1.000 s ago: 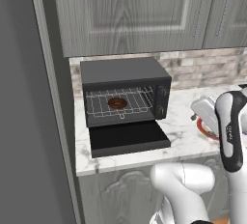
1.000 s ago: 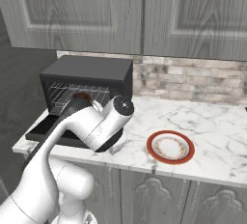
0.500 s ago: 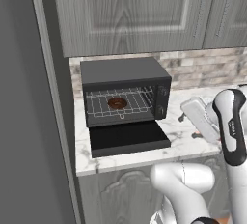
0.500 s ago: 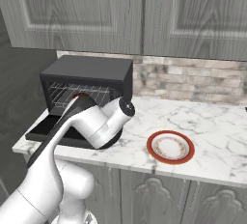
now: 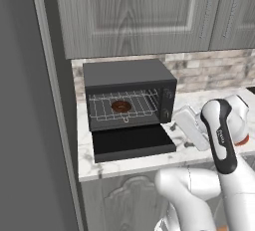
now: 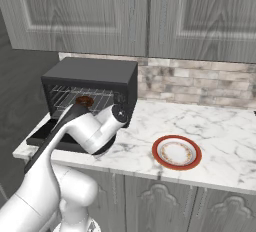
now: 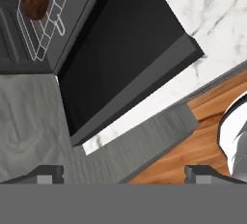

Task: Pick up the bagel from the plate, place it on the toaster oven rack, close the door, and set the timer.

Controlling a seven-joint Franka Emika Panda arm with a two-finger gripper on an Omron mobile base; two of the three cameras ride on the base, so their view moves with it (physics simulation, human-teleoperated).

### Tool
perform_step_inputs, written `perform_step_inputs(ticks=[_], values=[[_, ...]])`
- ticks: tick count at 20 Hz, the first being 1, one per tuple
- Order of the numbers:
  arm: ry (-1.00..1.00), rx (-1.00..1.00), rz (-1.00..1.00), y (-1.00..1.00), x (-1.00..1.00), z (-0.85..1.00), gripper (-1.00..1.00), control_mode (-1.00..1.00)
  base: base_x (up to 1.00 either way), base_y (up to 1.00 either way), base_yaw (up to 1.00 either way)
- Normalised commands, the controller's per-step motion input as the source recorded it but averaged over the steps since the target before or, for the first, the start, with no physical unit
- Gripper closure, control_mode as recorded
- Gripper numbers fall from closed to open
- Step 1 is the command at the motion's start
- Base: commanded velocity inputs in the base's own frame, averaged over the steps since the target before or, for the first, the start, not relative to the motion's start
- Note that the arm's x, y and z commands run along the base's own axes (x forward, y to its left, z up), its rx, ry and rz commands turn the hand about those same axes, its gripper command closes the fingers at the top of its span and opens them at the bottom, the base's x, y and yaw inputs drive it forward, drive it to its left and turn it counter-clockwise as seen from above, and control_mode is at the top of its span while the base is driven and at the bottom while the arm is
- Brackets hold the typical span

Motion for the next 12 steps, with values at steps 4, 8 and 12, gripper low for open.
perform_step_inputs(ticks=[4,8,12], values=[[0.00,0.00,-0.03,0.07,0.01,-0.45,-1.00,-1.00,0.00,0.00,0.00],[0.00,0.02,-0.03,0.00,0.08,-0.33,-1.00,-1.00,0.00,0.00,0.00],[0.00,0.02,-0.04,0.00,0.09,-0.28,-1.00,-1.00,0.00,0.00,0.00]])
